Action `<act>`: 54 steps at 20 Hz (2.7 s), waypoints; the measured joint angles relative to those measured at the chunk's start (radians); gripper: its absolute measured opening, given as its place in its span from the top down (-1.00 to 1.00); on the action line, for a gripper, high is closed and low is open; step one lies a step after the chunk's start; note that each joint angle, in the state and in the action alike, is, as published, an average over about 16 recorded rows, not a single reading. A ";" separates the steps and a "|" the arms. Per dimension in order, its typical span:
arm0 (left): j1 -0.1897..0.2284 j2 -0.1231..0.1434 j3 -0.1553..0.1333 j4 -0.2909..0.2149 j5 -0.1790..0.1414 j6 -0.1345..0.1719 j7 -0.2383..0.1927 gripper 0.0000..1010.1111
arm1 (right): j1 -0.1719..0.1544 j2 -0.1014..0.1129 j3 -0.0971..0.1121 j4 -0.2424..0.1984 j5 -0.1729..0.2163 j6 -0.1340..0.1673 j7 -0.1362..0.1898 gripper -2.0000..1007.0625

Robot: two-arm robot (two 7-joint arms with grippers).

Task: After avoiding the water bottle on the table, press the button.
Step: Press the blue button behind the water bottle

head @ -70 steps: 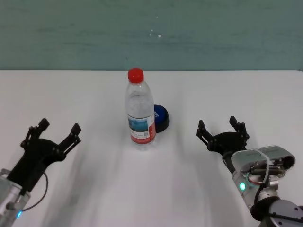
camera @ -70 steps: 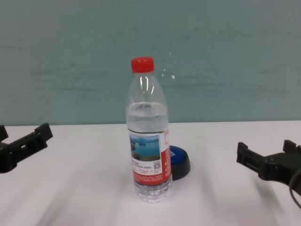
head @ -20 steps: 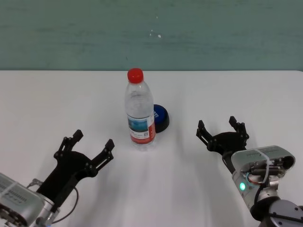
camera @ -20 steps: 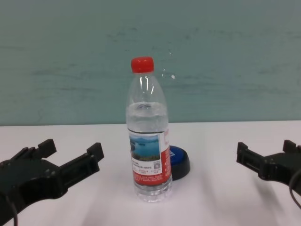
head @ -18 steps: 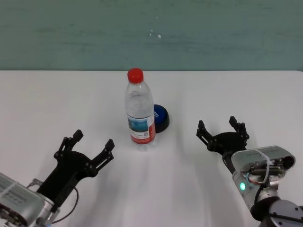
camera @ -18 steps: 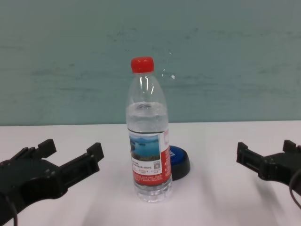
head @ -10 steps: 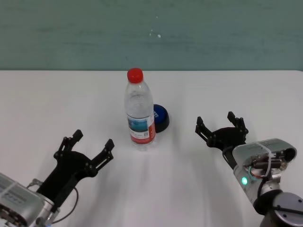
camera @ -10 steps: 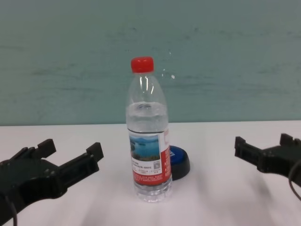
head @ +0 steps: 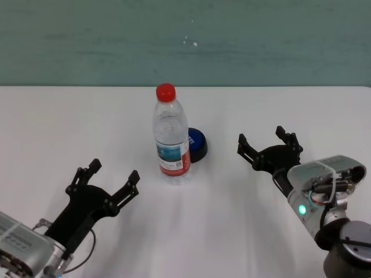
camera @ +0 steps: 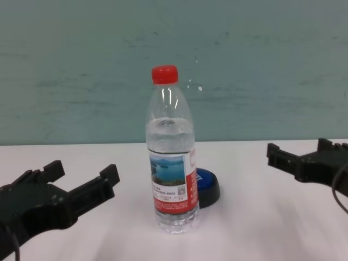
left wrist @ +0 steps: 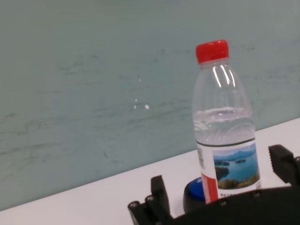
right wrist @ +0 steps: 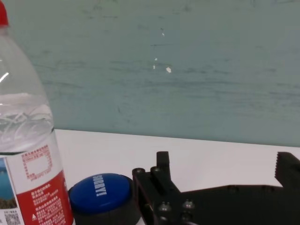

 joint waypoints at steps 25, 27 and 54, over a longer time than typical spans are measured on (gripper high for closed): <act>0.000 0.000 0.000 0.000 0.000 0.000 0.000 -1.00 | 0.168 0.006 0.036 0.139 -0.009 0.031 0.132 -0.99; 0.000 0.000 0.000 0.000 0.000 0.000 0.000 -1.00 | 0.188 0.006 0.031 0.161 -0.006 0.028 0.140 -0.99; 0.000 0.000 0.000 0.000 0.000 0.000 0.000 -1.00 | 0.411 0.001 -0.053 0.440 0.037 -0.030 0.235 -0.99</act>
